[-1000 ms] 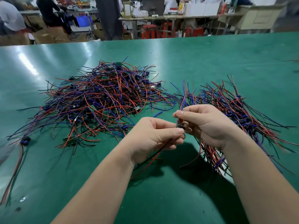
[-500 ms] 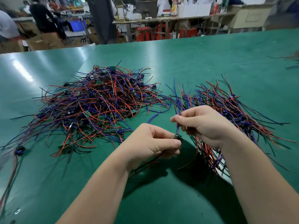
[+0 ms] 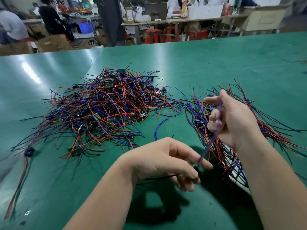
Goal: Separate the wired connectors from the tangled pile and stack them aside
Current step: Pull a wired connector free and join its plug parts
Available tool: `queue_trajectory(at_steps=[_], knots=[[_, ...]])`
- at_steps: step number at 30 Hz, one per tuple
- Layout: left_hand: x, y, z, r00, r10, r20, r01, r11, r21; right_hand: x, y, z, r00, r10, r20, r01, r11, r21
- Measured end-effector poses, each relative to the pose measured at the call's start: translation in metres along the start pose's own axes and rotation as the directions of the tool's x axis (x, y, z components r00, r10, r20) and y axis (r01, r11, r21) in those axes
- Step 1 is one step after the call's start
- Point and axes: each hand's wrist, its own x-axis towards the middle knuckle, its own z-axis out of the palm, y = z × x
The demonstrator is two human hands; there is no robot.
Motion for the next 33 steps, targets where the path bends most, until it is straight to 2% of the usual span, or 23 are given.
queue_trajectory(at_steps=[2,4,7,9,10,12,15,17,19,23,26,28,31,33], knots=[[0.001,-0.001,0.002,0.997,0.065,0.035,-0.062,0.995,-0.072,0.000,0.002,0.003,0.994,0.091,0.061,-0.088,0.995,-0.036],[0.005,-0.001,0.002,0.979,0.204,-0.024,-0.205,0.963,-0.174,-0.001,0.008,0.004,0.986,0.124,0.114,-0.103,0.979,-0.176],[0.011,0.001,-0.003,0.886,0.373,-0.276,-0.454,0.822,-0.345,-0.007,0.016,0.004,0.938,0.133,0.319,-0.011,0.935,-0.356],[0.014,0.003,-0.008,0.789,0.381,-0.481,-0.572,0.741,-0.352,-0.013,0.019,0.004,0.861,0.187,0.473,0.045,0.898,-0.437],[0.015,0.003,-0.009,0.738,0.369,-0.565,-0.609,0.725,-0.322,-0.015,0.020,0.005,0.823,0.198,0.532,0.071,0.894,-0.442],[0.019,0.002,-0.011,0.624,0.355,-0.696,-0.656,0.723,-0.219,-0.019,0.023,0.011,0.793,0.134,0.594,0.108,0.929,-0.353],[0.023,-0.002,-0.009,0.454,0.421,-0.785,-0.626,0.778,0.054,-0.021,0.029,0.023,0.856,-0.018,0.517,0.089,0.990,-0.112],[0.024,-0.004,-0.007,0.402,0.478,-0.781,-0.560,0.803,0.204,-0.021,0.030,0.027,0.896,-0.039,0.442,0.037,0.999,0.013],[0.025,-0.006,-0.006,0.412,0.534,-0.738,-0.506,0.808,0.303,-0.021,0.028,0.029,0.923,-0.009,0.384,-0.019,0.998,0.068],[0.023,-0.007,-0.008,0.576,0.548,-0.607,-0.475,0.828,0.297,-0.015,0.022,0.026,0.951,0.015,0.309,-0.035,0.998,0.060],[0.022,-0.003,-0.007,0.651,0.426,-0.629,-0.476,0.874,0.099,-0.010,0.017,0.016,0.959,0.001,0.282,0.016,0.998,-0.057],[0.022,-0.002,-0.004,0.683,0.327,-0.654,-0.454,0.890,-0.029,-0.010,0.017,0.012,0.947,-0.008,0.321,0.068,0.982,-0.176],[0.024,-0.007,-0.003,0.701,0.241,-0.671,-0.353,0.935,-0.033,-0.011,0.020,0.011,0.937,0.015,0.349,0.107,0.939,-0.328],[0.025,-0.008,-0.003,0.736,0.173,-0.654,-0.286,0.956,-0.068,-0.010,0.019,0.011,0.956,-0.028,0.290,0.138,0.921,-0.366]])
